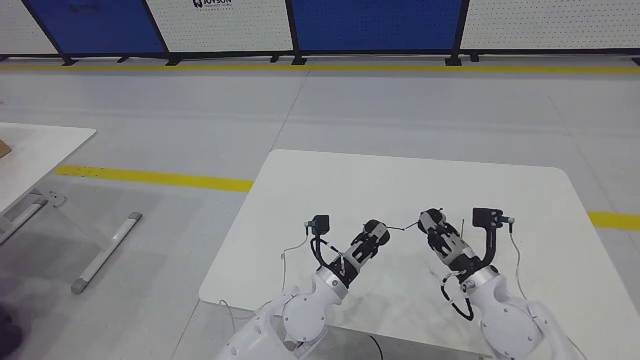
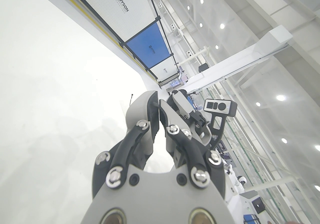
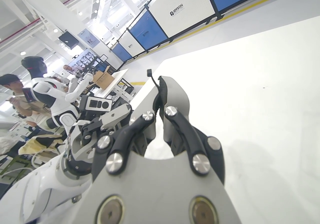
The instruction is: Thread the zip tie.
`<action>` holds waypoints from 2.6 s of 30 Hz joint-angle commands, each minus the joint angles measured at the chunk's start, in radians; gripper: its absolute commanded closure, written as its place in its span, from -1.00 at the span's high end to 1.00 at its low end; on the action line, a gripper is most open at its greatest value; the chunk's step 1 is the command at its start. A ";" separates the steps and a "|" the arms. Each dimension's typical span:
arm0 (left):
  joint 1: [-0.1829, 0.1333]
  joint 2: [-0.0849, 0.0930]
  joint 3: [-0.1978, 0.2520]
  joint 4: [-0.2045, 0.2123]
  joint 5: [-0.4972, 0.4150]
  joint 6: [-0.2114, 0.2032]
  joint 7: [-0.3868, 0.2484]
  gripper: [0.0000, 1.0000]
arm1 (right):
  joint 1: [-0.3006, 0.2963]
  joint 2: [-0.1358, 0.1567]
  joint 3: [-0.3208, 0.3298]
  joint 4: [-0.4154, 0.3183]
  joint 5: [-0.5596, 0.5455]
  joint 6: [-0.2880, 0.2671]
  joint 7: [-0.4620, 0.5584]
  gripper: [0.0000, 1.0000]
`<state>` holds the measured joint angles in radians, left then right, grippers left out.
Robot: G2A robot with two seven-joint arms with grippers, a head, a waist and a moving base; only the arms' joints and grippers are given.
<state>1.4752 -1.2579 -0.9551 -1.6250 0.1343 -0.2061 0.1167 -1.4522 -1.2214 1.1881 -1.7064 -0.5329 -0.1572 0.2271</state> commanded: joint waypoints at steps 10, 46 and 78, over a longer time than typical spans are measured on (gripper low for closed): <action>0.000 0.000 0.000 0.000 0.000 0.000 0.000 -1.00 | 0.026 -0.005 -0.017 0.021 -0.003 0.015 0.031 -1.00; 0.000 0.000 0.000 0.000 0.000 0.000 0.000 -1.00 | 0.021 -0.008 -0.011 0.015 -0.021 0.009 0.052 -1.00; 0.000 0.000 0.000 0.000 0.000 0.000 0.000 -1.00 | -0.002 -0.009 0.011 -0.009 -0.026 0.002 0.026 -1.00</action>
<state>1.4752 -1.2579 -0.9551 -1.6250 0.1343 -0.2061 0.1167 -1.4527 -1.2306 1.1967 -1.7144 -0.5604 -0.1548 0.2544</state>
